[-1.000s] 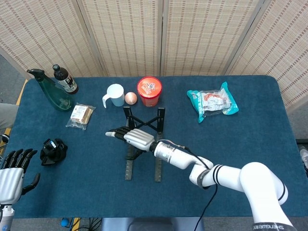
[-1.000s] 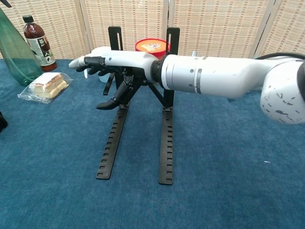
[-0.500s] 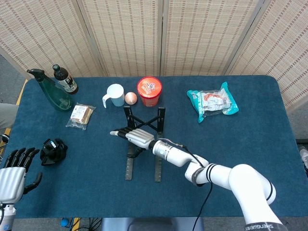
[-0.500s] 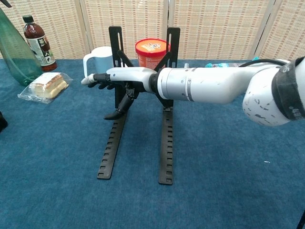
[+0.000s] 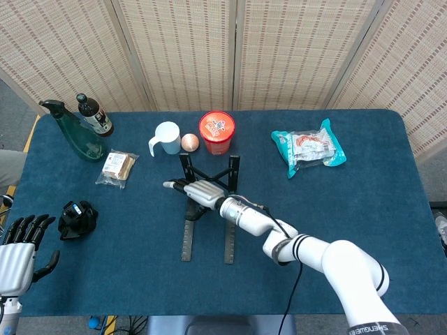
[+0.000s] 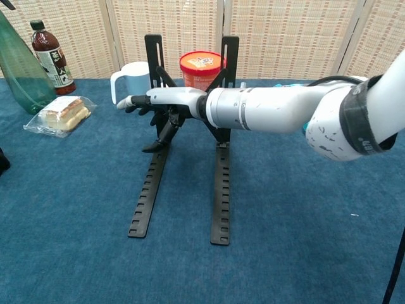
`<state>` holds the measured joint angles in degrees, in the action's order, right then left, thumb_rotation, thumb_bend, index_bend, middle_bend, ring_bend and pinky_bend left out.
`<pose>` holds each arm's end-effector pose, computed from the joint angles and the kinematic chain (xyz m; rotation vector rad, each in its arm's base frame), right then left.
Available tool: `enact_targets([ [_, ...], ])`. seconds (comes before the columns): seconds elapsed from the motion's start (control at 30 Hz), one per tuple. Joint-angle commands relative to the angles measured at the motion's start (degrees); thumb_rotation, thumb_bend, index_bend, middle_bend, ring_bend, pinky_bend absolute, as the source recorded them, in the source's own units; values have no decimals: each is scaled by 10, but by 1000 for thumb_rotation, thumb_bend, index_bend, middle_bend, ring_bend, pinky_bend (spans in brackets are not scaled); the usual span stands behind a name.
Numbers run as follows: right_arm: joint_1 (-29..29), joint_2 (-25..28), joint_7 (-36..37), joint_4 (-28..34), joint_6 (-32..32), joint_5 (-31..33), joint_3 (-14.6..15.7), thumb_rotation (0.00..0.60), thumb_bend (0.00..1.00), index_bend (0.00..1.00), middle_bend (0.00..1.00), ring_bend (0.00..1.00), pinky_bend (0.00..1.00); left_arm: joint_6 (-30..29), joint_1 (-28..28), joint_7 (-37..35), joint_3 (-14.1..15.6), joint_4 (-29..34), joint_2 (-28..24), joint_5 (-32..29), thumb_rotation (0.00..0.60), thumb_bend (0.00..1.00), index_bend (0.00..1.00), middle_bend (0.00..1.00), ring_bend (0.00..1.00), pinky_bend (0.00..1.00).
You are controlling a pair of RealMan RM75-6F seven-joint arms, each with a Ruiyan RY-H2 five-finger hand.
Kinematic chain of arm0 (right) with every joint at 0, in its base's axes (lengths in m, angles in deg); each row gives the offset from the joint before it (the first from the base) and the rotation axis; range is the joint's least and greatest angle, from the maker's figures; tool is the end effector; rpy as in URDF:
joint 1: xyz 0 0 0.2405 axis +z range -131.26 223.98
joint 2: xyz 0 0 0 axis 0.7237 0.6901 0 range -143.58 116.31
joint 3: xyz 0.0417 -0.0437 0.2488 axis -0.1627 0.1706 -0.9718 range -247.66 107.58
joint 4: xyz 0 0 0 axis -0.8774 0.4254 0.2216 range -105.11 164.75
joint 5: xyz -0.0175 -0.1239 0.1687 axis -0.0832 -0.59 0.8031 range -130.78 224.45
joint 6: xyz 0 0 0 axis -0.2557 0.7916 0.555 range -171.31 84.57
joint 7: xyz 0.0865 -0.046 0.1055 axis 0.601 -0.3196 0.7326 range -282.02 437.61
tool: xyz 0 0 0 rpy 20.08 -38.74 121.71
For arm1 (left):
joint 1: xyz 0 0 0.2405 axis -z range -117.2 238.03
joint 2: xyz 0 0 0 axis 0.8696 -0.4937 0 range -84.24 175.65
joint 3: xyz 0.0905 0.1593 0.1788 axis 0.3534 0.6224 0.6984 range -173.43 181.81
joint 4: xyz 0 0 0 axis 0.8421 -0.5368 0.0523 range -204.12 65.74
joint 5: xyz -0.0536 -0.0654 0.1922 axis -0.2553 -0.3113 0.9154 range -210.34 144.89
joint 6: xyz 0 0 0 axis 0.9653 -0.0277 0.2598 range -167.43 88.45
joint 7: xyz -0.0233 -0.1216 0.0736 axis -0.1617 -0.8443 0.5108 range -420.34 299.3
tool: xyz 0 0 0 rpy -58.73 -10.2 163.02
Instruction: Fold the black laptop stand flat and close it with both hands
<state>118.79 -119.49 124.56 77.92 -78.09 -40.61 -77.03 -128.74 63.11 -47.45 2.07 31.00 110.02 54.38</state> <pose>-0.0142 -0.4119 -0.1115 2.2601 -1.3602 1.1366 -0.2845 0.1650 0.1542 -1.3796 -0.8113 -0.8549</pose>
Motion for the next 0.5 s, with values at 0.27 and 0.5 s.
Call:
enact_targets([
  [0.27, -13, 31, 8, 52, -49, -17, 4, 600, 209, 0, 67, 0, 34, -4, -3, -2, 0, -1, -1, 0, 600, 311, 148, 139, 95, 60],
  [0.5, -67, 141, -34, 205, -170, -43, 1, 600, 205, 0, 68, 0, 34, -4, -3, -6, -2, -4, -2, 1, 600, 310, 148, 139, 95, 61],
])
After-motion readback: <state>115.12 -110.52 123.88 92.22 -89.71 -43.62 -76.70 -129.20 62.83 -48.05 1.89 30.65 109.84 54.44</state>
